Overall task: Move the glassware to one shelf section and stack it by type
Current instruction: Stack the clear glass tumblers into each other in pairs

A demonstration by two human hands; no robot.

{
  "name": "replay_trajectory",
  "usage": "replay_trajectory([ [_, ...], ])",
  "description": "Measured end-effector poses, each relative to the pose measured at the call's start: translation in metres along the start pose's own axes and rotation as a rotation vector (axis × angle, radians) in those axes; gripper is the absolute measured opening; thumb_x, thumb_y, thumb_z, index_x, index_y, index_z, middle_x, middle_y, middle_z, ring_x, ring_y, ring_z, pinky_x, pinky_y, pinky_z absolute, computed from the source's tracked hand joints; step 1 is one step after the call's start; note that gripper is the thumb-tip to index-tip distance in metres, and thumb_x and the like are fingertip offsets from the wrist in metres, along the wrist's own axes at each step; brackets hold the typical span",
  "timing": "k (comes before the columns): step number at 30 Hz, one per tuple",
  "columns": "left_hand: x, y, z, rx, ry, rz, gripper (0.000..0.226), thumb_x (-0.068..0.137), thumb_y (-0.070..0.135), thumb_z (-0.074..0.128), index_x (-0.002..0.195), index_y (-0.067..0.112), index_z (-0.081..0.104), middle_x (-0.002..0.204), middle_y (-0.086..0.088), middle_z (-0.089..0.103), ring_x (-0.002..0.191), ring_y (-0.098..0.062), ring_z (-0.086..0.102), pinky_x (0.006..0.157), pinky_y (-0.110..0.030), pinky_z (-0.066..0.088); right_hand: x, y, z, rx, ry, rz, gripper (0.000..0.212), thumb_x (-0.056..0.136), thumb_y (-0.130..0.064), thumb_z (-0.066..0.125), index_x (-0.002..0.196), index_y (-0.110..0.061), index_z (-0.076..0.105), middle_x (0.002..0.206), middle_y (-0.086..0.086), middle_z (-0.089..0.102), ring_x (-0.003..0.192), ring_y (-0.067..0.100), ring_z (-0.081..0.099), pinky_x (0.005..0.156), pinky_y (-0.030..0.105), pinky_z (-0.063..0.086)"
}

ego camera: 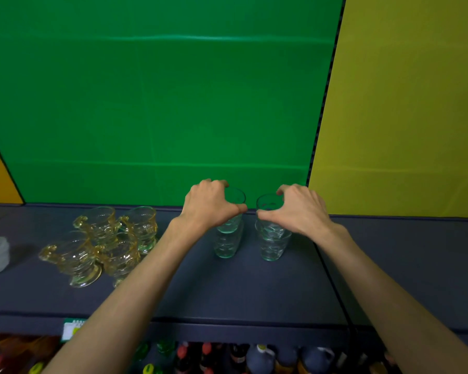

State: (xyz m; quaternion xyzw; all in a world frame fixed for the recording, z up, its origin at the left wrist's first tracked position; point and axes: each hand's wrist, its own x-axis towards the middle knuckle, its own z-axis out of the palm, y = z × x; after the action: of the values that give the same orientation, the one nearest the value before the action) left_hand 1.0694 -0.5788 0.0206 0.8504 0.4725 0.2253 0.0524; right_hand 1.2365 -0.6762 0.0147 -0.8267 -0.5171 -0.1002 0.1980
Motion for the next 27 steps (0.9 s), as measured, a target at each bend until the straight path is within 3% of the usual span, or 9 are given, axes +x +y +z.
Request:
replay_trajectory([
  [10,-0.019,-0.013,0.030,0.069,-0.090,0.017,0.078,0.073,0.070,0.065,0.133,0.021,0.060,0.125,-0.013,0.062,0.116,-0.037,0.058,0.092,-0.041,0.049,-0.018,0.003,0.027,-0.043,-0.065,0.024,0.079,0.067,-0.074,0.062,0.119,-0.014,0.063,0.116,0.009,0.064,0.100,0.031,0.063,0.072,0.034,0.047],
  [12,-0.021,-0.017,0.034,0.063,-0.083,0.019,0.079,0.074,0.071,0.064,0.136,0.021,0.058,0.126,-0.012,0.061,0.120,-0.035,0.055,0.094,-0.042,0.048,-0.020,0.003,0.029,-0.015,-0.081,0.026,0.086,0.070,-0.073,0.061,0.133,-0.016,0.054,0.129,0.010,0.057,0.110,0.033,0.060,0.079,0.038,0.048],
  [14,-0.024,-0.019,0.036,0.049,-0.072,0.033,0.085,0.074,0.072,0.063,0.143,0.023,0.051,0.130,-0.011,0.058,0.124,-0.034,0.052,0.096,-0.044,0.047,-0.023,0.002,0.031,0.031,-0.114,0.026,0.098,0.072,-0.072,0.063,0.149,-0.019,0.034,0.142,0.010,0.044,0.121,0.035,0.054,0.088,0.043,0.047],
  [17,-0.029,-0.021,0.037,-0.010,-0.090,0.036,0.099,0.071,0.074,0.066,0.151,0.024,0.036,0.135,-0.011,0.053,0.126,-0.036,0.051,0.096,-0.047,0.047,-0.027,0.000,0.033,0.095,-0.169,0.058,0.110,0.070,-0.072,0.068,0.154,-0.019,0.020,0.150,0.013,0.035,0.131,0.037,0.047,0.096,0.045,0.045],
  [22,-0.034,-0.028,0.041,-0.105,-0.105,0.018,0.090,0.072,0.062,0.075,0.143,0.016,0.045,0.131,-0.010,0.054,0.120,-0.036,0.055,0.095,-0.045,0.048,-0.035,-0.005,0.036,0.091,-0.167,0.083,0.096,0.071,-0.061,0.073,0.144,-0.010,0.037,0.137,0.012,0.045,0.124,0.036,0.051,0.092,0.042,0.047],
  [27,-0.043,-0.034,0.041,-0.134,-0.081,0.027,0.088,0.069,0.060,0.078,0.138,0.015,0.049,0.126,-0.012,0.057,0.117,-0.036,0.056,0.094,-0.044,0.048,-0.050,-0.008,0.032,0.103,-0.155,0.074,0.091,0.070,-0.059,0.074,0.141,-0.012,0.041,0.131,0.010,0.046,0.118,0.034,0.053,0.087,0.039,0.048],
])
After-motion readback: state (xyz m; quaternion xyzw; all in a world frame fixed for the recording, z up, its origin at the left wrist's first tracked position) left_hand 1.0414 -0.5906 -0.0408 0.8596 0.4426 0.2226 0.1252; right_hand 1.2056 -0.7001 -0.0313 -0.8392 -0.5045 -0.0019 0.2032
